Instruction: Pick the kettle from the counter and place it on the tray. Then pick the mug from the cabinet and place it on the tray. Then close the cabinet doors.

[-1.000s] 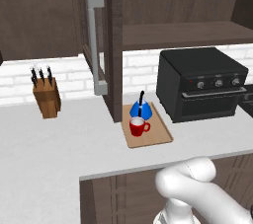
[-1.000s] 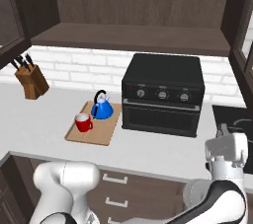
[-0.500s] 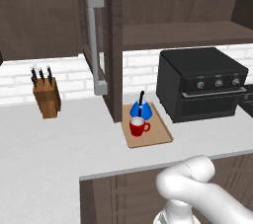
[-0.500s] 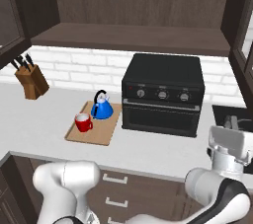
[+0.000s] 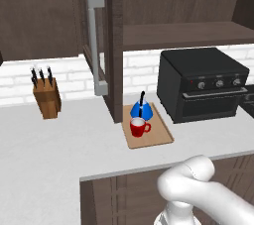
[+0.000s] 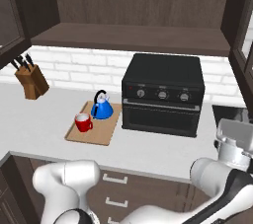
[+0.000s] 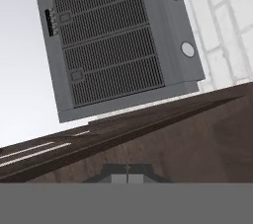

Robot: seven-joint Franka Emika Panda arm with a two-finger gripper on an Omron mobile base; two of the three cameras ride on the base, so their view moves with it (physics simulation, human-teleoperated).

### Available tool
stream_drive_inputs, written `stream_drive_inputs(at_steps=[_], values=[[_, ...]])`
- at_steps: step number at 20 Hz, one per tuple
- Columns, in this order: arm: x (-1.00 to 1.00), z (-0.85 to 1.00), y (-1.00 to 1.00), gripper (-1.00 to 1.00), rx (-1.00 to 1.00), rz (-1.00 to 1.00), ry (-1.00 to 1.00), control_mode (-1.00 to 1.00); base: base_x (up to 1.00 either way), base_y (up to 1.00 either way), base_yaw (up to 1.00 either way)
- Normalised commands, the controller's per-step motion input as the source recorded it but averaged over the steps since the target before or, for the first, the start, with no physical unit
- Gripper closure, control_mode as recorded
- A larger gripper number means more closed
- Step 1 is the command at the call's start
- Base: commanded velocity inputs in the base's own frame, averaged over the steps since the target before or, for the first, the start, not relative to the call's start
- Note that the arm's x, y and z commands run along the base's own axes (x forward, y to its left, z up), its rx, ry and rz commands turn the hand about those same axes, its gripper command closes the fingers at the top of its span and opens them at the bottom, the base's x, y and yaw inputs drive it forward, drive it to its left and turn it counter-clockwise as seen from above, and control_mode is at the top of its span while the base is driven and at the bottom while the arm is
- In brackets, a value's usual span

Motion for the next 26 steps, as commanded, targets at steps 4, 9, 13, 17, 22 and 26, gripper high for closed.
stream_drive_inputs(at_steps=[4, 9, 13, 17, 22, 26], values=[[0.3, 0.01, -0.09, 1.0, 0.0, -0.05, 0.11, -1.0, 0.0, 0.0, 0.0], [0.38, 0.03, -0.01, 1.0, 0.01, 0.0, 0.07, -1.0, 0.0, 0.0, 0.0], [0.08, 0.29, -0.09, 1.0, 0.04, 0.0, 0.01, -1.0, 0.0, 0.0, 0.0], [0.11, 0.22, -0.03, 1.0, 0.06, 0.0, 0.0, -1.0, 0.0, 0.0, 0.0], [0.04, 0.21, 0.0, 1.0, 0.06, 0.02, -0.09, -1.0, 0.0, 0.0, 0.0], [0.16, -0.05, 0.0, 1.0, 0.04, 0.1, 0.04, -1.0, 0.0, 0.0, 0.0]])
